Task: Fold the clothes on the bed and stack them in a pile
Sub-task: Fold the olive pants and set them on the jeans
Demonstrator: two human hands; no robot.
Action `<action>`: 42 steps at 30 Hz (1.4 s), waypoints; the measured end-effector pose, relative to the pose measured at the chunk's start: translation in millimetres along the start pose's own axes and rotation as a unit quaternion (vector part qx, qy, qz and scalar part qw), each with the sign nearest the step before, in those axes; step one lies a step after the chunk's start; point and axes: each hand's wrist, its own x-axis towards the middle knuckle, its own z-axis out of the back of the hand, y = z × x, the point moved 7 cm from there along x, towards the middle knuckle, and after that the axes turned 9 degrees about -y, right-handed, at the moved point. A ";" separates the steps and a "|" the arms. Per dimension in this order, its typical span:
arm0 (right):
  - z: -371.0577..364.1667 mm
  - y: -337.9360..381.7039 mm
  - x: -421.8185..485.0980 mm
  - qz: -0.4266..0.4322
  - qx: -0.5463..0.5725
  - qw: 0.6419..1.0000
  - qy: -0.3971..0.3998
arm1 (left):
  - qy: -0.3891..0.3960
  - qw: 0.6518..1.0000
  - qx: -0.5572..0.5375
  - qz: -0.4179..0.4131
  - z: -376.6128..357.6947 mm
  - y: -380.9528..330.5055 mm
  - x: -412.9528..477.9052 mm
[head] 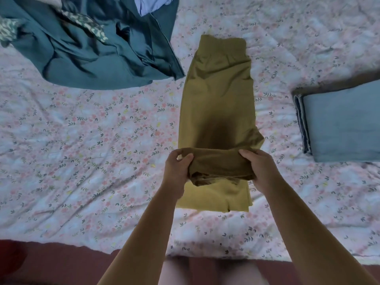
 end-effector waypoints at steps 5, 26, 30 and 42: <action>-20.9 10.6 54.3 -0.073 0.048 0.996 -0.027 | 0.011 0.999 -0.007 0.049 -34.1 -12.1 55.5; -58.0 66.2 120.1 0.286 -0.331 0.894 -0.094 | -0.009 0.900 0.341 -0.271 -71.6 -64.2 154.3; -59.8 73.3 123.3 0.278 -0.285 0.905 -0.150 | -0.018 0.897 0.330 -0.294 -84.3 -71.8 155.1; -49.8 70.7 141.9 0.242 -0.179 0.951 -0.064 | 0.036 0.911 0.284 -0.297 -107.3 -83.1 160.7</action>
